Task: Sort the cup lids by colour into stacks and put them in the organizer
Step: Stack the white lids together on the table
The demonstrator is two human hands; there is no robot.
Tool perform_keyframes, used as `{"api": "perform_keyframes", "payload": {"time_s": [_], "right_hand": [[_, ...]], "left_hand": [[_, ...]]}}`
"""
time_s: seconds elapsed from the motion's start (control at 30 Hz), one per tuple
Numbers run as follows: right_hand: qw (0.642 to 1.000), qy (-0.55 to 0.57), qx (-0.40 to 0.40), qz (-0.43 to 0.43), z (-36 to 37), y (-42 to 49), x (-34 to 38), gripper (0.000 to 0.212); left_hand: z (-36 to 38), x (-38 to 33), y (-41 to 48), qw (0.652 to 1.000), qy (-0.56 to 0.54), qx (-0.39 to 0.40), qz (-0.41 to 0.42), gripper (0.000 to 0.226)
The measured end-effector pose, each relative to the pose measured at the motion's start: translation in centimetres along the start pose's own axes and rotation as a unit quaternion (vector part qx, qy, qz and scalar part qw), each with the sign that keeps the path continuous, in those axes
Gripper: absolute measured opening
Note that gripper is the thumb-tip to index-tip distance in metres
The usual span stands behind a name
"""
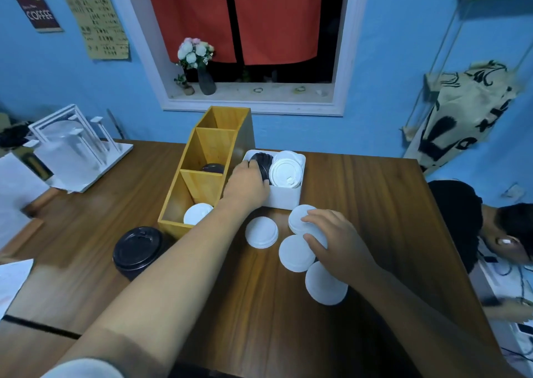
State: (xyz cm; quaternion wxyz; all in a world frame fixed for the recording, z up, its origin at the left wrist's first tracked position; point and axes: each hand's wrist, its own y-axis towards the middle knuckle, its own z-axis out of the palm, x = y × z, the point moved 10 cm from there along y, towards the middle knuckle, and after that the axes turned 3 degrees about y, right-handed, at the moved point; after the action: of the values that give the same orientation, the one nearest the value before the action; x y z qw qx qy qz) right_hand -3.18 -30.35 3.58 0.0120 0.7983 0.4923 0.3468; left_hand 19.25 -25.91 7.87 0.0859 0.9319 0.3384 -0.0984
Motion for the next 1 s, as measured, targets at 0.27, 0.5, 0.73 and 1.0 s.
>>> {"api": "perform_keyframes", "payload": {"time_s": [0.27,0.5,0.73,1.0], "right_hand": [[0.999,0.041,-0.006,0.006,0.9,0.5,0.5,0.042],[0.996,0.072,-0.043,0.013,1.6,0.3,-0.2,0.052],[0.996,0.078,-0.036,0.017,1.7,-0.4,0.1,0.033],[0.996,0.055,-0.044,0.054,2.0,-1.2,-0.9,0.033]], "left_hand": [[0.1,0.5,2.6,0.998,0.049,0.039,-0.007,0.065],[-2.6,0.1,0.7,0.998,-0.008,-0.051,0.029,0.061],[-6.7,-1.1,-6.3,0.981,-0.046,-0.1,0.159,0.061],[5.2,0.7,-15.0,0.964,0.092,0.152,0.198,0.057]]}}
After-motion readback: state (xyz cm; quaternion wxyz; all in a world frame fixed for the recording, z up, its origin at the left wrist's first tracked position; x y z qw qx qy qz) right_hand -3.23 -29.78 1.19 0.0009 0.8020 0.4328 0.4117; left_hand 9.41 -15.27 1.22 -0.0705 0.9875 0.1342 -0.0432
